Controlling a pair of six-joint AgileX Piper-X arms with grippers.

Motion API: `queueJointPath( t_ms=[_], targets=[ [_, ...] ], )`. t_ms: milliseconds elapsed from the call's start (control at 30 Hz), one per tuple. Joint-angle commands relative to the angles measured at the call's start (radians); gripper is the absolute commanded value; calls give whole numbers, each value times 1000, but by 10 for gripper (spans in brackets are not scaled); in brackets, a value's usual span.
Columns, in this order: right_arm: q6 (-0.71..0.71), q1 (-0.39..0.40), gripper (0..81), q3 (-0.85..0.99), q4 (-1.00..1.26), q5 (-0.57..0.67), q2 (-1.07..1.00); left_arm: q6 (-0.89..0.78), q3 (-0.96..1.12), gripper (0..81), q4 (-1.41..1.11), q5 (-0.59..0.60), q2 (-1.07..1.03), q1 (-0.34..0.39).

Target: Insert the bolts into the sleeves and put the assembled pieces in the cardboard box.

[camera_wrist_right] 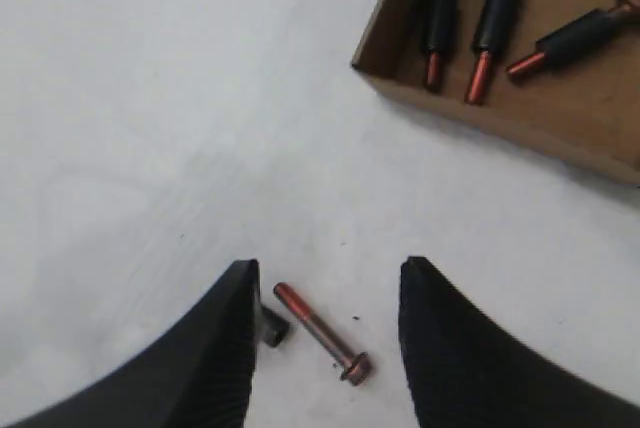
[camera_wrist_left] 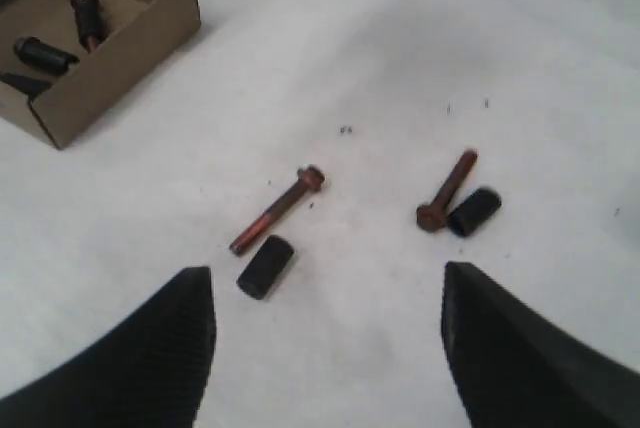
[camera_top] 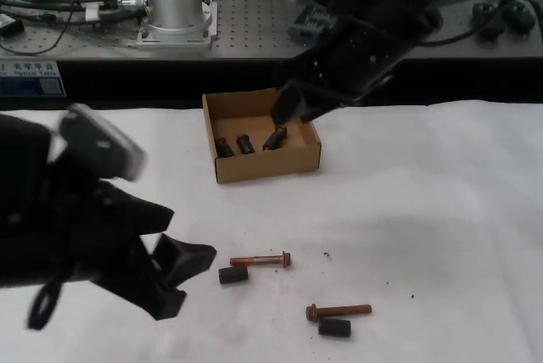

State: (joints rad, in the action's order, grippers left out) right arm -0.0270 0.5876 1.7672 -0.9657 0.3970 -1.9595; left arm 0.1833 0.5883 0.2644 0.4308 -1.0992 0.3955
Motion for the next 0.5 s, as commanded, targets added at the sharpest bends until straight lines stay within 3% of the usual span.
queueJointPath(
  t_ms=[0,167,467],
  targets=[
    [59,27,338,-9,-49,-6,62,172,120,473,142,-129,-90,30],
    [74,44,338,-203,22,-6,198,452,241,473,231,-193,-188,30],
    [-58,43,337,-709,244,-6,566,520,366,420,229,-178,-424,45]
  ],
)
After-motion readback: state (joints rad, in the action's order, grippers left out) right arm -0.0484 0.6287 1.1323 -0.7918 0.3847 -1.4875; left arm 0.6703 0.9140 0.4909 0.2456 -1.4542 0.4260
